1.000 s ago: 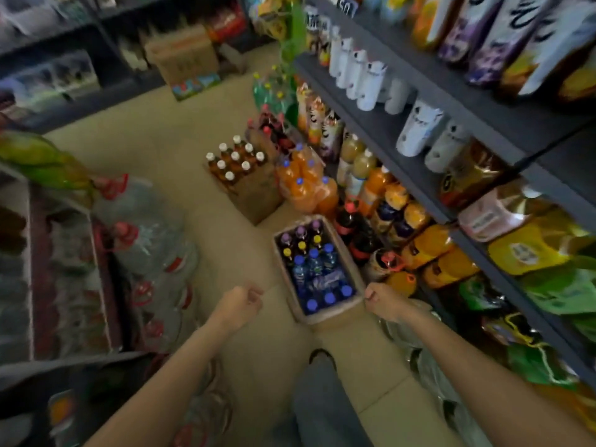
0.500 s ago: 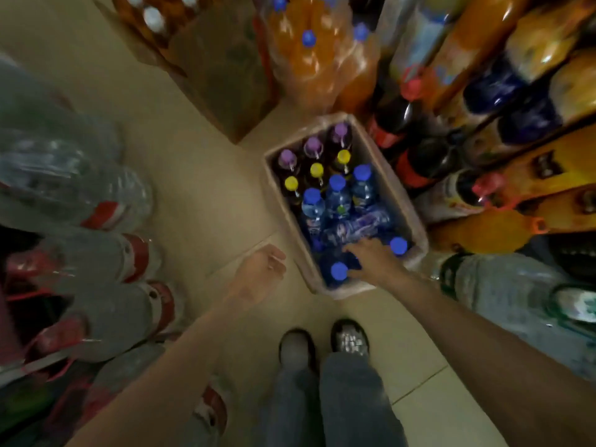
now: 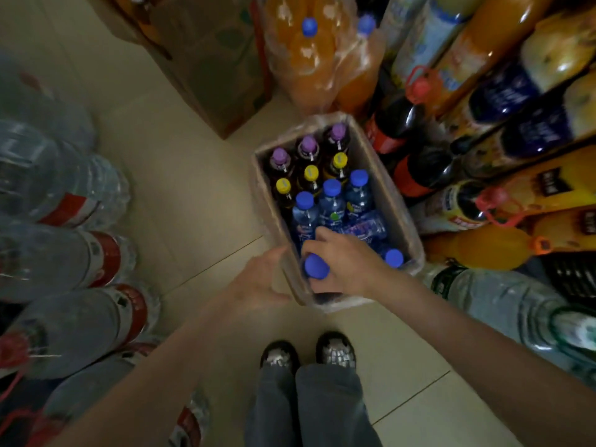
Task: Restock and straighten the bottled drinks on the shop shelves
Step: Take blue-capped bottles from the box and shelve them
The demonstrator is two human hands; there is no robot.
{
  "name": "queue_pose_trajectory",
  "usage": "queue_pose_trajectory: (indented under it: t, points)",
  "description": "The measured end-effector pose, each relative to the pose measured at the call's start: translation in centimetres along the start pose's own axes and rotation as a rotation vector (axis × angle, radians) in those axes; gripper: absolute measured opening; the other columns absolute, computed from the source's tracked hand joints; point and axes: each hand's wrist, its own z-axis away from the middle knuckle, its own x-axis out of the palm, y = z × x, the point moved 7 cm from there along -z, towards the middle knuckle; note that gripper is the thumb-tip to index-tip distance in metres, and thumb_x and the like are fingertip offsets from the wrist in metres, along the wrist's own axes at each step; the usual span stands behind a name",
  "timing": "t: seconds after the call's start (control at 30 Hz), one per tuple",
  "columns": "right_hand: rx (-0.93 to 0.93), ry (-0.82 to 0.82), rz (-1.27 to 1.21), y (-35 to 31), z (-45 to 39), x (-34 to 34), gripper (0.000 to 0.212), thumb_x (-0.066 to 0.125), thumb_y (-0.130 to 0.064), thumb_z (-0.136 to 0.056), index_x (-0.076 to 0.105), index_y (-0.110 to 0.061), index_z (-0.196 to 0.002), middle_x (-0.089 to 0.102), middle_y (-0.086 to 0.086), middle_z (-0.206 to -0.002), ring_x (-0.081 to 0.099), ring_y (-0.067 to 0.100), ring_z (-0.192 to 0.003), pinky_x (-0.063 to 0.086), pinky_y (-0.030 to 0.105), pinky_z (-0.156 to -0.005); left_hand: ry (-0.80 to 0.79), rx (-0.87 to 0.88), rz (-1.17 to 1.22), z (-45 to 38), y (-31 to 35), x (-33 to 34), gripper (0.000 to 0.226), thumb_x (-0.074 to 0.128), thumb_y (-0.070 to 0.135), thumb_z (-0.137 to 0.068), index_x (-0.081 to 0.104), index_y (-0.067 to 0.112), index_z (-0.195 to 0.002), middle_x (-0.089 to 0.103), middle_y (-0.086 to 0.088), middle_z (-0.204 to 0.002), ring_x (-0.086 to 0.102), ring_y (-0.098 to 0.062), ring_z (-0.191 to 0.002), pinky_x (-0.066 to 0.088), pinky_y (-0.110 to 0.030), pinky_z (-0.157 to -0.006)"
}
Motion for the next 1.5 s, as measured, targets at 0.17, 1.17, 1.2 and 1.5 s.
queue_pose_trajectory:
  t: [0.17,1.17,1.2,1.5]
  points:
    - [-0.083,0.351,-0.459,-0.5,-1.0,-8.6,0.03,0.073,-0.032,-0.069,0.065,-0.013,-0.091,0.063,0.003,-0.084,0.059,0.016,-0.075,0.046,0.028,-0.07,0.281,0.123,0.322,-0.5,1.7,-2.7,0.072,0.085,0.007,-0.06,0.043,0.038,-0.109,0.057,0.025,-0.102,0.056,0.017,-0.089,0.04,-0.005,-0.077]
    - [0.282,0.598,-0.616,1.7,13.0,-22.4,0.066,0.085,-0.02,-0.064,0.045,-0.007,-0.115,0.058,-0.001,-0.11,0.057,0.02,-0.106,0.047,0.035,-0.087,0.572,0.026,0.711,11.5,17.1,-10.1,0.05,0.071,-0.005,-0.073,0.046,0.019,-0.11,0.056,0.001,-0.1,0.06,-0.002,-0.08,0.049,-0.011,-0.066]
    - [0.258,0.636,-0.616,0.3,15.6,-25.2,0.066,0.084,-0.021,-0.065,0.045,-0.009,-0.116,0.058,-0.002,-0.112,0.057,0.019,-0.106,0.047,0.036,-0.088,0.556,0.076,0.69,13.1,20.4,-11.0,0.051,0.071,-0.006,-0.073,0.046,0.018,-0.111,0.056,0.003,-0.098,0.06,0.006,-0.074,0.048,-0.007,-0.064]
    - [0.221,0.999,-0.644,-9.2,45.6,-36.6,0.066,0.087,-0.016,-0.059,0.043,-0.022,-0.108,0.058,-0.019,-0.106,0.058,0.003,-0.101,0.046,0.022,-0.088,0.225,0.48,0.441,27.4,45.2,-7.7,0.054,0.072,-0.011,-0.069,0.047,0.025,-0.1,0.063,-0.002,-0.104,0.064,0.002,-0.083,0.052,-0.015,-0.074]
